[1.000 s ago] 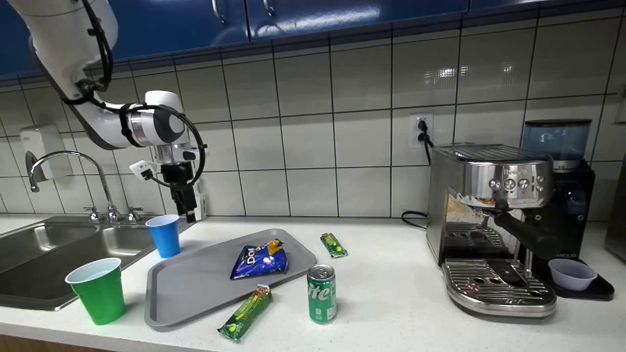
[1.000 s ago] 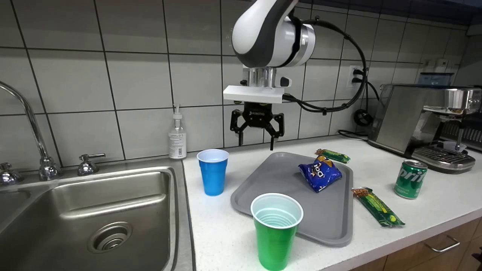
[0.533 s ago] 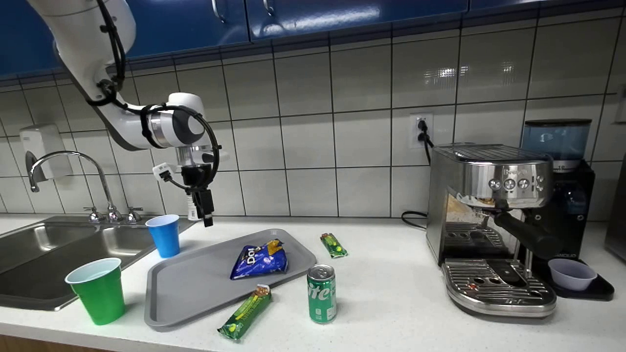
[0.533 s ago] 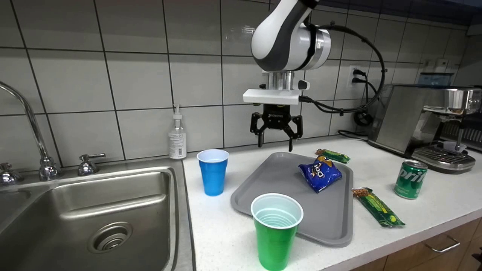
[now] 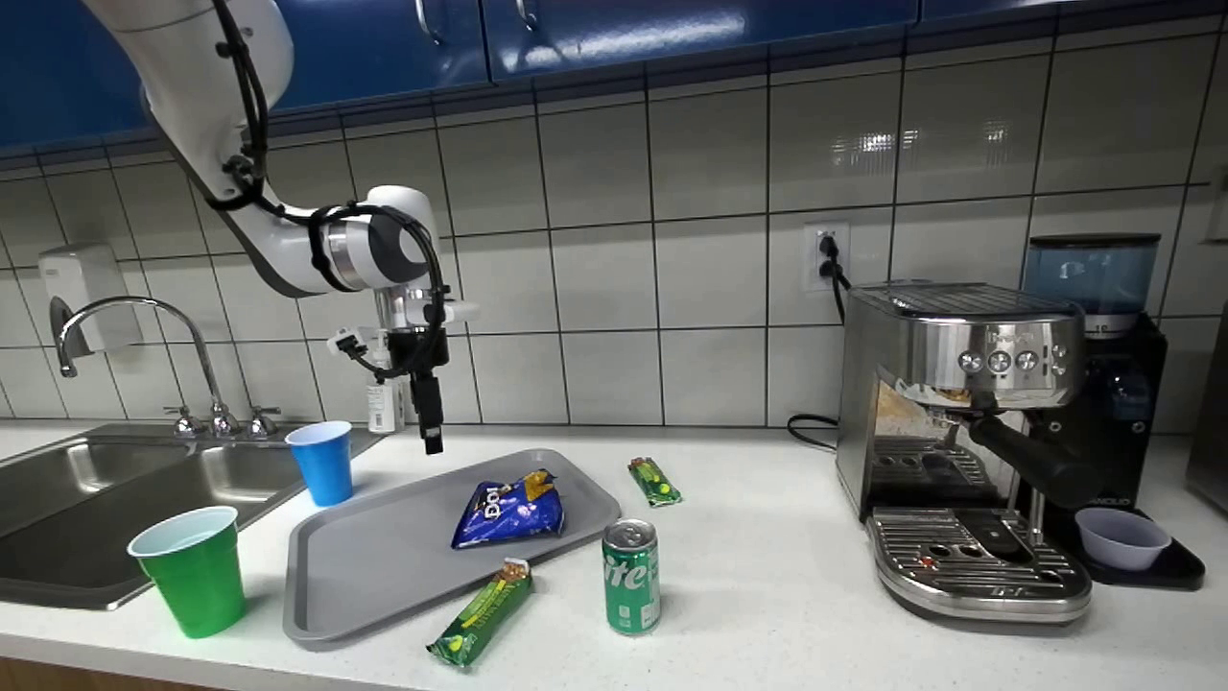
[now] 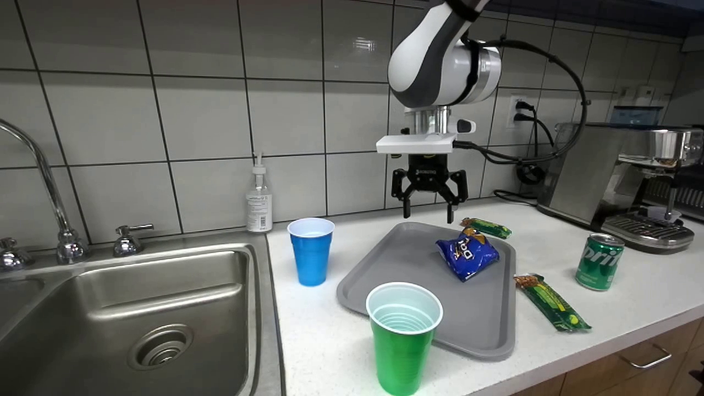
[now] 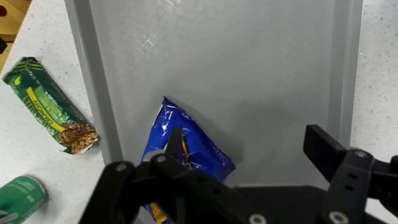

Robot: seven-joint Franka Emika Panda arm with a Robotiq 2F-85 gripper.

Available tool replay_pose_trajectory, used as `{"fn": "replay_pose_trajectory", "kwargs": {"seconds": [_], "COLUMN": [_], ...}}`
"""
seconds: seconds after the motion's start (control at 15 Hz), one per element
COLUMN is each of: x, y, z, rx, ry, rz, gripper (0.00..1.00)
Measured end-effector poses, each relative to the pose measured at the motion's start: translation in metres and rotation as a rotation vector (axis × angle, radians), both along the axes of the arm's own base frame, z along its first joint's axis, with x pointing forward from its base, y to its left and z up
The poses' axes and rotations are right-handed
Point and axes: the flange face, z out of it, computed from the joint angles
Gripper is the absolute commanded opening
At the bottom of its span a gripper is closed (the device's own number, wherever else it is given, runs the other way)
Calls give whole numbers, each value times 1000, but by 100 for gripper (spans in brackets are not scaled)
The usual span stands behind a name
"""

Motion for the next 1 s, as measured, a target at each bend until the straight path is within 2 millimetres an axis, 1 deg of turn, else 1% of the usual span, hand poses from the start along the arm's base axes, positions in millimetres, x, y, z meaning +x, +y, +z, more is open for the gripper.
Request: {"fn": "replay_pose_trajectory", "kwargs": {"seconds": [0.27,0.6,0.73,1.0], "x": [-3,-6,-7,-8], "y": [-17,-36,-40,-41], "z": [-6,-19,-24,-25], "rx": [-26,-64,-70,-71], "ry": [11,34,43,46], "rz": [-69,-142,-146,-147], "gripper": [100,100,100,100]}}
